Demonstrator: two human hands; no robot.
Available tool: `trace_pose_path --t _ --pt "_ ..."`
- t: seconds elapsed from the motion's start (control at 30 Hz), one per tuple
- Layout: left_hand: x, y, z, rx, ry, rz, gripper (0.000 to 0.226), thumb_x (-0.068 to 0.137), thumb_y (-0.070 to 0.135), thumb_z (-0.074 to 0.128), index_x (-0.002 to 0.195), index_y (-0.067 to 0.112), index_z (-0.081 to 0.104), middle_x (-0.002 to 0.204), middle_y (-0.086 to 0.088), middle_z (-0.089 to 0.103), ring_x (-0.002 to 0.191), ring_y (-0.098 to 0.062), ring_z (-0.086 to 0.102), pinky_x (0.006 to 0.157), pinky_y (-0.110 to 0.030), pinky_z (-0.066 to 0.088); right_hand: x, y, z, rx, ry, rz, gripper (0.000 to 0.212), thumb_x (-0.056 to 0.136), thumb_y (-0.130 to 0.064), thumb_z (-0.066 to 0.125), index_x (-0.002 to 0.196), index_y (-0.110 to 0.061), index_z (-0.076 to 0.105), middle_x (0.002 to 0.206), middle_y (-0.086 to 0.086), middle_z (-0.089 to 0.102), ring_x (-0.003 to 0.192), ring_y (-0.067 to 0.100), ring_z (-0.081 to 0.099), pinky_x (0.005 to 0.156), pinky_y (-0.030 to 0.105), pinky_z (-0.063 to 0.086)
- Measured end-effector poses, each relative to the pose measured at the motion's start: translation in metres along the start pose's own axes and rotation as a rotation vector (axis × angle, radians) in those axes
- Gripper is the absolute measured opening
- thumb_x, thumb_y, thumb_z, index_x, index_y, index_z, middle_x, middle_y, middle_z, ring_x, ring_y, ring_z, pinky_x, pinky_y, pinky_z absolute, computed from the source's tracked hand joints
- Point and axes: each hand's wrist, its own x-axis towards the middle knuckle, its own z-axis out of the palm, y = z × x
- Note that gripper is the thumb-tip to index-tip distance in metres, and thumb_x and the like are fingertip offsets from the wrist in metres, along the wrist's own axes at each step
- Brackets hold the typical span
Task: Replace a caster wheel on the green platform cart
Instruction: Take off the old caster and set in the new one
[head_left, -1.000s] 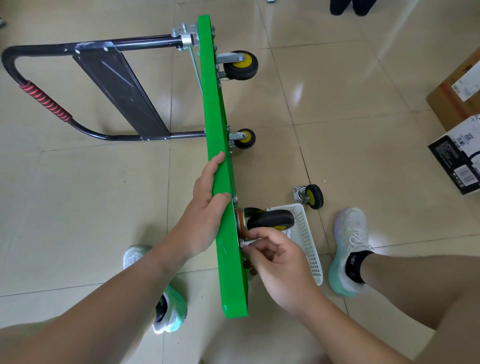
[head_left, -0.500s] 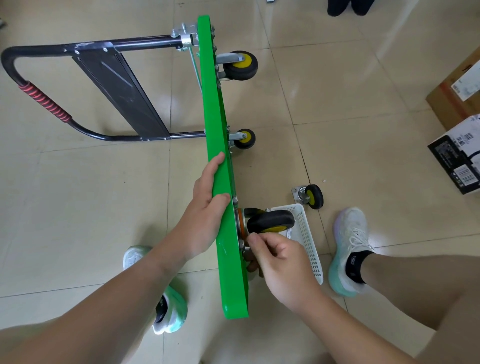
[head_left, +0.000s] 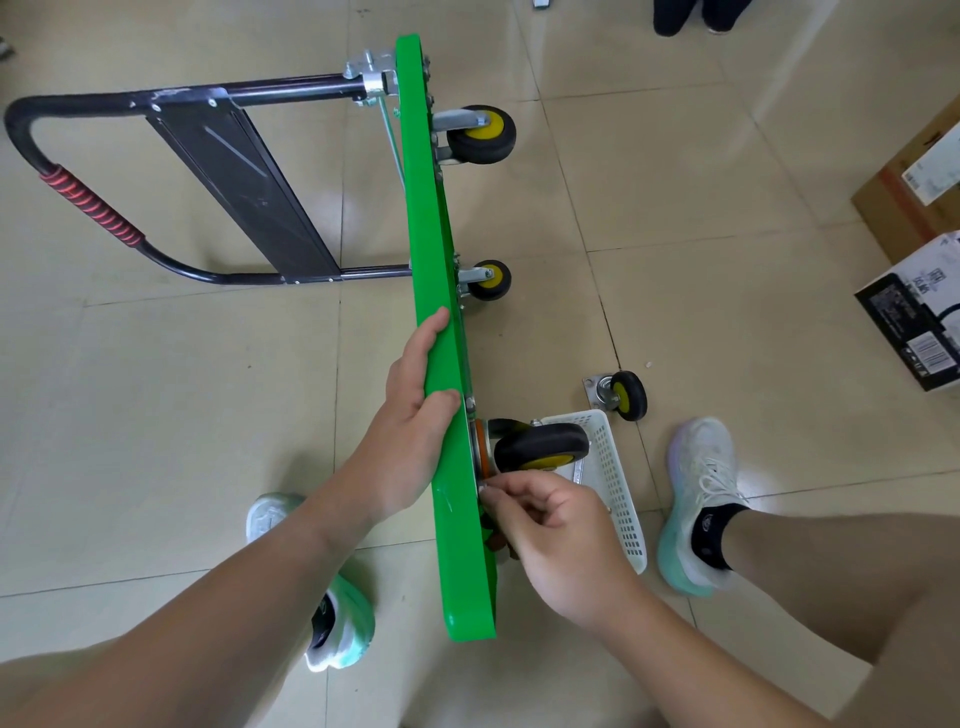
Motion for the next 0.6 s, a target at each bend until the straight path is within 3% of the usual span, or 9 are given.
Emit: trace_pose_path --t 0.2,0.27,0.33,0.43,0.6 --pt "0.0004 -0.0003 0.0 0.004 0.0 0.001 0.071 0.086 0.036 0.039 0.145 0.07 0.02 0.156 0.013 0.034 0.137 -0.009 0.043 0.118 -0.048 0.037 -0.0006 -0.0021 0.002 -0.093 0.011 -0.011 0.027 0.098 -0.037 0.061 0.085 -0.019 0.075 0.076 0.003 0.073 0.074 0.022 0.069 0.072 0.047 0.058" --pt "0.0006 -0.0005 0.0 0.001 -0.002 0.0 0.071 0.085 0.038 0.039 0.145 0.07 0.02 0.156 0.012 0.035 0.137 -0.012 0.043 0.117 -0.05 0.037 -0.0014 -0.0008 0.0011 -0.132 0.032 -0.017 0.032 0.098 -0.041 0.058 0.082 -0.018 0.072 0.075 0.006 0.071 0.073 0.024 0.067 0.067 0.042 0.055" --pt "0.0009 -0.0001 -0.0001 0.002 -0.001 0.005 0.071 0.085 0.039 0.04 0.145 0.07 0.02 0.157 0.013 0.034 0.139 -0.012 0.042 0.118 -0.05 0.036 -0.0015 -0.0005 0.0014 -0.068 0.04 -0.005 0.02 0.098 -0.036 0.06 0.086 -0.025 0.073 0.08 0.003 0.073 0.077 0.021 0.068 0.069 0.036 0.055" --pt "0.0004 0.0008 -0.0001 0.004 0.007 0.006 0.071 0.085 0.035 0.04 0.143 0.071 0.021 0.158 0.014 0.033 0.141 -0.009 0.039 0.12 -0.048 0.034 -0.0004 -0.0013 0.0035 0.027 0.042 -0.017 0.011 0.094 -0.021 0.068 0.094 -0.03 0.075 0.086 0.004 0.075 0.084 0.027 0.07 0.077 0.046 0.058" --pt "0.0 0.0007 -0.0005 0.004 0.008 -0.001 0.071 0.085 0.035 0.04 0.144 0.071 0.021 0.157 0.013 0.034 0.138 -0.008 0.041 0.119 -0.047 0.035 0.0011 -0.0042 0.0047 -0.084 0.049 -0.055 0.012 0.096 -0.028 0.064 0.093 -0.026 0.076 0.08 -0.003 0.075 0.077 0.018 0.07 0.074 0.045 0.058"
